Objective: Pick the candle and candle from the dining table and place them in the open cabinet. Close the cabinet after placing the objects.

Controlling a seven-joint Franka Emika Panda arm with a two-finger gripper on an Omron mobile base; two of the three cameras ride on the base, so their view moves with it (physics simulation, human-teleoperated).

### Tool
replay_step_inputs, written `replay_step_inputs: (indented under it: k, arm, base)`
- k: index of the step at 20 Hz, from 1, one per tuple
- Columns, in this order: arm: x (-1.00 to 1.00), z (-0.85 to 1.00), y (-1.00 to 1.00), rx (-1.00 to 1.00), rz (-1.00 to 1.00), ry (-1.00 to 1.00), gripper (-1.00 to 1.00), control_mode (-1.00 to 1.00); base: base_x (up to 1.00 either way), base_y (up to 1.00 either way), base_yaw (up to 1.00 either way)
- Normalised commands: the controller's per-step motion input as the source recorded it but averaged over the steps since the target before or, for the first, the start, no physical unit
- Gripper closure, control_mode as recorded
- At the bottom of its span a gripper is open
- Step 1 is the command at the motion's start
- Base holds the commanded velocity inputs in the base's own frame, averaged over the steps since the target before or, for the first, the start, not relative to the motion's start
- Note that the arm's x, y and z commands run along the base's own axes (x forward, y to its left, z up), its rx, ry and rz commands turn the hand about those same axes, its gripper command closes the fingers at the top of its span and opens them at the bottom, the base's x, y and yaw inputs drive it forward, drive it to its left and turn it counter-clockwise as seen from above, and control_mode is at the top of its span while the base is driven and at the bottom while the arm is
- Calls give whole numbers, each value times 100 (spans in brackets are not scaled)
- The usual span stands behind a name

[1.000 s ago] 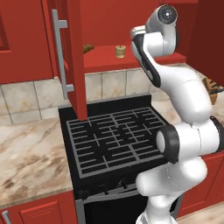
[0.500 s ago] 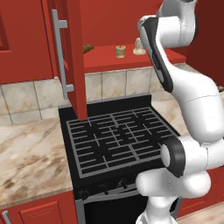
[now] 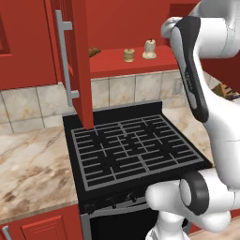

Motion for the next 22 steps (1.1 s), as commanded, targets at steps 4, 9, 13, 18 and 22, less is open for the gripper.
replay_step_inputs:
  k: [4,9,13,18,22]
  arm:
    - [-100,2,0,8,-4,15,-100,-100]
    - [-100,0,-8,5,-3,6,-100,-100]
    - [-100,0,-21,1,0,-1,-100,-100]
    - [-98,0,-47,1,0,-8,-100,-100]
    - [-64,0,-64,9,0,-4,-100,-100]
  base:
    - [0,0,0]
    - [0,0,0]
    - [0,0,0]
    - [0,0,0]
    - [0,0,0]
